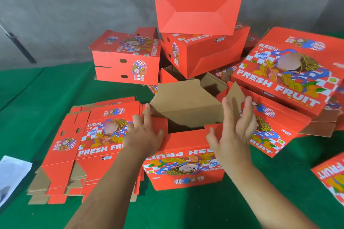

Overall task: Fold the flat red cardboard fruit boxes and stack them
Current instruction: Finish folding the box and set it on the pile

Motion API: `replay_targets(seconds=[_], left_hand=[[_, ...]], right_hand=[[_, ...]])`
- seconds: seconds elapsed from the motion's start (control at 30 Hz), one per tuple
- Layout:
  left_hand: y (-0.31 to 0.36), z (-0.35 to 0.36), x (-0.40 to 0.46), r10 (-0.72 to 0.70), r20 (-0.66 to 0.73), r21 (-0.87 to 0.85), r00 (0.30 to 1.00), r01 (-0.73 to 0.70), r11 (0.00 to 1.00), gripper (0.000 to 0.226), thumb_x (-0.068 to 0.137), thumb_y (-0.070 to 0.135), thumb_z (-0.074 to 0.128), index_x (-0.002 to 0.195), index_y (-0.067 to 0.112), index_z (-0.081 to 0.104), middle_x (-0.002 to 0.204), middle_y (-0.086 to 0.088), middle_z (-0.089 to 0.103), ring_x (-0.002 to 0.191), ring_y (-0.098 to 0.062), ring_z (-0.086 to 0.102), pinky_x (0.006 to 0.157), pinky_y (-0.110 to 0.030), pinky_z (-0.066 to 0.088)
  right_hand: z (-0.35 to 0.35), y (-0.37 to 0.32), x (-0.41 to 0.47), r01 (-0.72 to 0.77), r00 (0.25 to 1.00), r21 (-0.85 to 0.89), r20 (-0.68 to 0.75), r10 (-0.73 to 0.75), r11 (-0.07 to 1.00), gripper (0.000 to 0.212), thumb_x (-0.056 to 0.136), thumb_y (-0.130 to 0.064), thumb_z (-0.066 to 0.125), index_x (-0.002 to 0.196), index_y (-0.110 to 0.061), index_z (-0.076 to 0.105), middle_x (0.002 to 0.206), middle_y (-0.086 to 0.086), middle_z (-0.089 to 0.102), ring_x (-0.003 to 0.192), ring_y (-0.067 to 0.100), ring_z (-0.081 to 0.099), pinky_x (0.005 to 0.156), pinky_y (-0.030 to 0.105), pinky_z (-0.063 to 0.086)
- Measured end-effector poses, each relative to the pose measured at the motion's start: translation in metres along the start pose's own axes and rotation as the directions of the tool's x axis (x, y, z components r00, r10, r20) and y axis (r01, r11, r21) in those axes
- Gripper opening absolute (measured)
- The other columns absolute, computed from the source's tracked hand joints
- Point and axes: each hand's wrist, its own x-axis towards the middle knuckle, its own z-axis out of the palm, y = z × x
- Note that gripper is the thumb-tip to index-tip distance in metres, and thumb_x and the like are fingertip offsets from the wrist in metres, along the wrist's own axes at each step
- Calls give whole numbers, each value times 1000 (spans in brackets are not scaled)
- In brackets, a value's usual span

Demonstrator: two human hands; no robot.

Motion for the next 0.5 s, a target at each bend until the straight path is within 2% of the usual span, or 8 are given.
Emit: replay_targets(seconds=[0.07, 0.13, 0.17, 0.23, 0.3, 0.33, 0.4, 0.5], left_hand=[[0, 0, 2, 4, 21, 15, 1000, -4, 1000, 98, 96, 61, 44, 160, 29, -23, 137, -11, 33, 120, -38, 49, 100, -47, 44], [0, -1, 5, 3, 41, 19, 999, -4, 1000, 99, 96, 63, 44, 159, 29, -25, 137, -9, 32, 118, -37, 52, 98, -46, 45], [0, -1, 6, -1, 47, 25, 999, 0, 1000, 100, 96, 64, 44, 159, 29, -25, 137, -8, 31, 119, -37, 52, 98, -46, 45], [0, 0, 6, 1, 36, 29, 999, -2, 1000, 100, 95, 65, 44, 159, 30, -24, 136, -8, 31, 120, -37, 52, 96, -46, 46], [0, 3, 2, 11, -31, -45, 999, -13, 999, 98, 95, 67, 44, 162, 31, -17, 131, -9, 33, 120, -38, 51, 96, -47, 46], [0, 4, 0, 6, -75, -104, 997, -14, 994, 95, 95, 69, 44, 164, 32, -11, 128, -9, 33, 121, -38, 48, 98, -48, 45], [-2, 6, -3, -2, -153, -185, 988, -27, 982, 88, 95, 72, 39, 166, 32, 4, 130, -11, 35, 125, -37, 40, 107, -49, 38], [-7, 4, -5, 47, -202, -297, 978, -107, 949, 77, 94, 76, 23, 155, 30, 35, 139, -8, 41, 128, -32, 33, 114, -44, 28]], right_hand=[[3, 3, -1, 20, 1000, 78, -25, -18, 997, 87, 85, -14, 69, 161, -22, 28, 169, 23, -2, 152, 46, 17, 110, 60, 41], [5, 9, -4, 82, 996, 142, -46, -76, 986, 78, 88, -10, 69, 158, -17, 34, 168, 21, 11, 143, 36, 43, 91, 48, 59], [6, 12, -6, 110, 993, 146, -48, -104, 983, 69, 91, -9, 67, 154, -15, 39, 163, 17, 30, 126, 30, 60, 77, 41, 62], [4, 14, -7, 181, 983, 107, -15, -181, 978, 47, 94, -15, 59, 141, -14, 55, 124, 2, 69, 88, 23, 72, 62, 38, 59], [1, 9, 0, 219, 973, 45, 58, -222, 975, 31, 94, -28, 57, 122, -24, 68, 92, -9, 73, 76, 20, 70, 61, 32, 52], [-1, 6, 7, 181, 977, 25, 113, -183, 983, 24, 95, -38, 54, 112, -32, 69, 89, -12, 72, 76, 16, 68, 61, 30, 48], [-3, 7, 26, -14, 971, 73, 239, -4, 997, 28, 96, -57, 43, 103, -37, 62, 88, -17, 68, 75, 9, 63, 62, 30, 45], [-4, 14, 53, -322, 909, 340, 373, 188, 884, 43, 95, -68, 31, 98, -34, 56, 85, -9, 65, 79, 19, 64, 73, 43, 52]])
